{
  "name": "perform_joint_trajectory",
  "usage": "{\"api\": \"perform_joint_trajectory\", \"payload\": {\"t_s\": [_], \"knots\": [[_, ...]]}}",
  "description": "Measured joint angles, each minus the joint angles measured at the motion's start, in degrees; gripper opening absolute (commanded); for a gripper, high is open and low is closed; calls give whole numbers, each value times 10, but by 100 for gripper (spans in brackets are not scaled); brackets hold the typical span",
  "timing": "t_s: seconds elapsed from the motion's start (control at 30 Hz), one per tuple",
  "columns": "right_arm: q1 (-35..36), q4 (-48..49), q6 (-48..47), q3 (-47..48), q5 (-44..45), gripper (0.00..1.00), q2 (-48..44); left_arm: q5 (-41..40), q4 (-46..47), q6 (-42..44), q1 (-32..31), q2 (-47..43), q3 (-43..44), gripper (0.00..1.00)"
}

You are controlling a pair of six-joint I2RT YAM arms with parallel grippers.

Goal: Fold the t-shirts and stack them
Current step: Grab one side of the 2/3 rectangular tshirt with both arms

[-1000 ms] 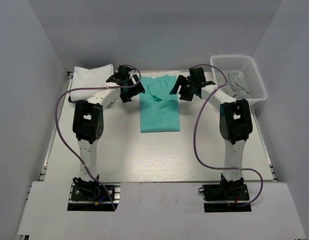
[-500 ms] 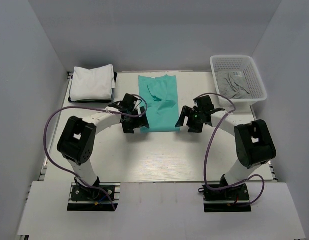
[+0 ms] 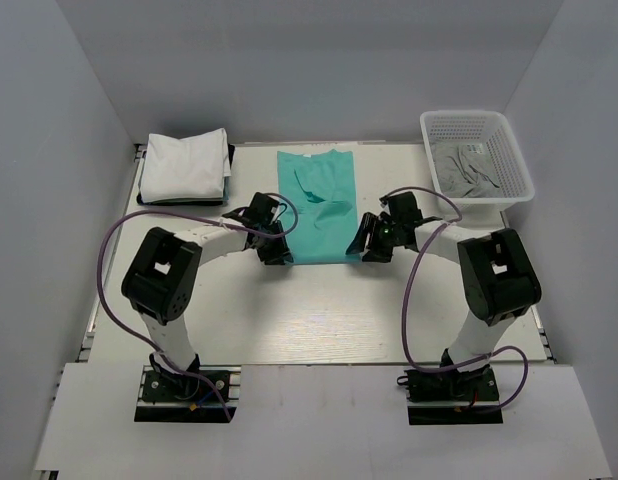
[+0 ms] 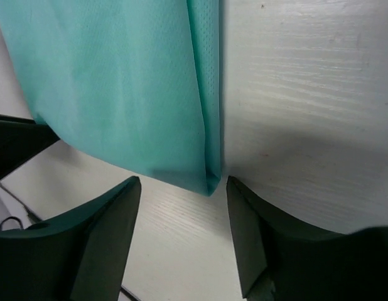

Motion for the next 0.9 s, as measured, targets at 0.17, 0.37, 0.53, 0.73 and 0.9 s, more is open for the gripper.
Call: {"api": "perform_joint_trajectory", "payload": {"t_s": [0.17, 0.37, 0.53, 0.73, 0.9], "knots": [[3, 7, 8, 7, -12, 35, 22, 8, 21, -2, 0, 11, -1, 24], [10, -4, 3, 16, -11, 0, 40, 16, 26, -3, -1, 27, 15, 0], [14, -20, -7, 16, -6, 0, 29, 12, 29, -1, -1, 21, 9, 0], [27, -65, -38, -26, -28, 0, -66, 5, -16, 3, -17, -93, -85, 0], [49, -139, -78, -87, -69, 0, -175, 37, -87, 5, -59, -228, -137, 0]]}}
